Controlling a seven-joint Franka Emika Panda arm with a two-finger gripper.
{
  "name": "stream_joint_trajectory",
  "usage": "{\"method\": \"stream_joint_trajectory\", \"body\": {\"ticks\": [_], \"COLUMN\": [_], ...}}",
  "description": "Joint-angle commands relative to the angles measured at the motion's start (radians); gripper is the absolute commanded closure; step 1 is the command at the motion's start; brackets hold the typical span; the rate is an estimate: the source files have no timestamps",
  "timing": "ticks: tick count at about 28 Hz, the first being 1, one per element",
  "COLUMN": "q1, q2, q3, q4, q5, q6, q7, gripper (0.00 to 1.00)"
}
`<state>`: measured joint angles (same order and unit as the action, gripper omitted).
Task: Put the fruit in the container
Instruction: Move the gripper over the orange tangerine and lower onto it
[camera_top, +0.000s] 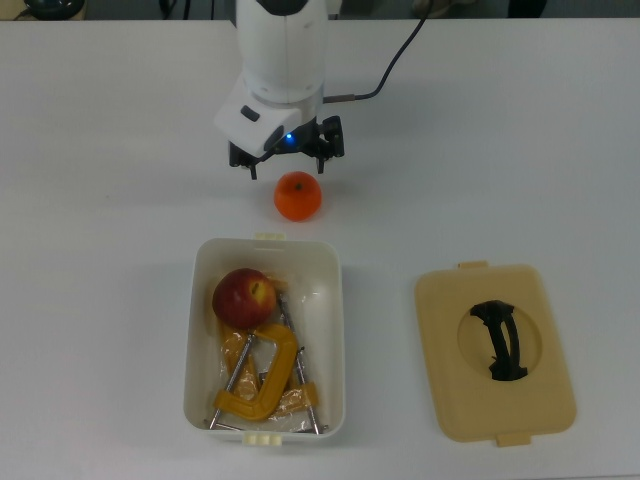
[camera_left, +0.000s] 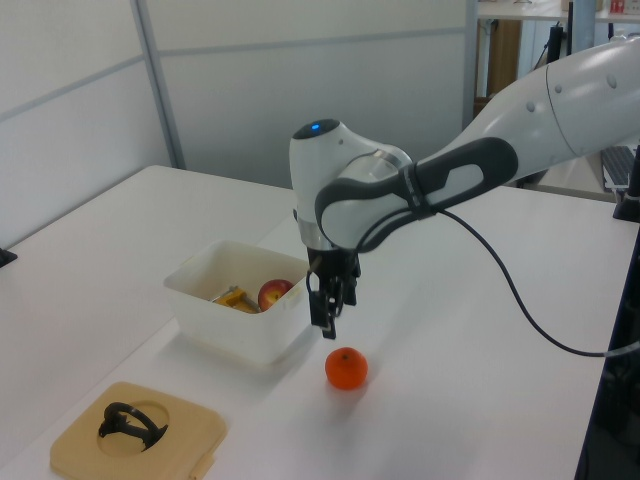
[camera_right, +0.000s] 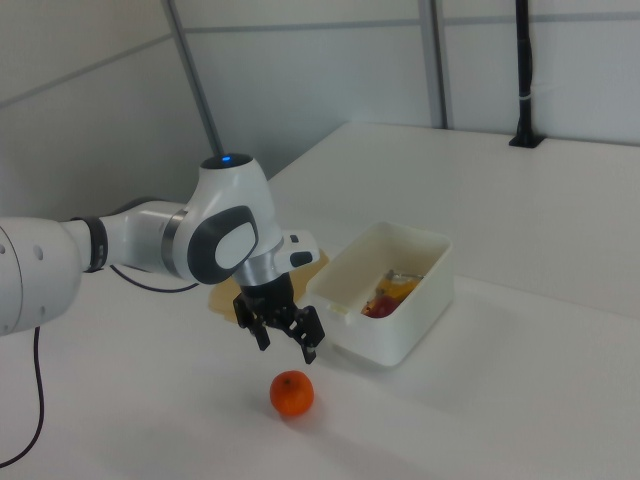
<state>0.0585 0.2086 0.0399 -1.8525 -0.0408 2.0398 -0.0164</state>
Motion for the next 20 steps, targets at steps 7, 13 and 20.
{"method": "stream_joint_trajectory", "body": {"ticks": [7, 13, 20], "q1": [0.033, 0.047, 0.067], "q2": [0.02, 0.054, 0.101], "q3": [-0.005, -0.005, -0.005], "q4": [-0.08, -0.076, -0.06], "q5": [-0.117, -0.137, -0.172], "q6": [0.049, 0.074, 0.077], "q7": [-0.01, -0.008, -0.002], "gripper": [0.0, 0.0, 0.0]}}
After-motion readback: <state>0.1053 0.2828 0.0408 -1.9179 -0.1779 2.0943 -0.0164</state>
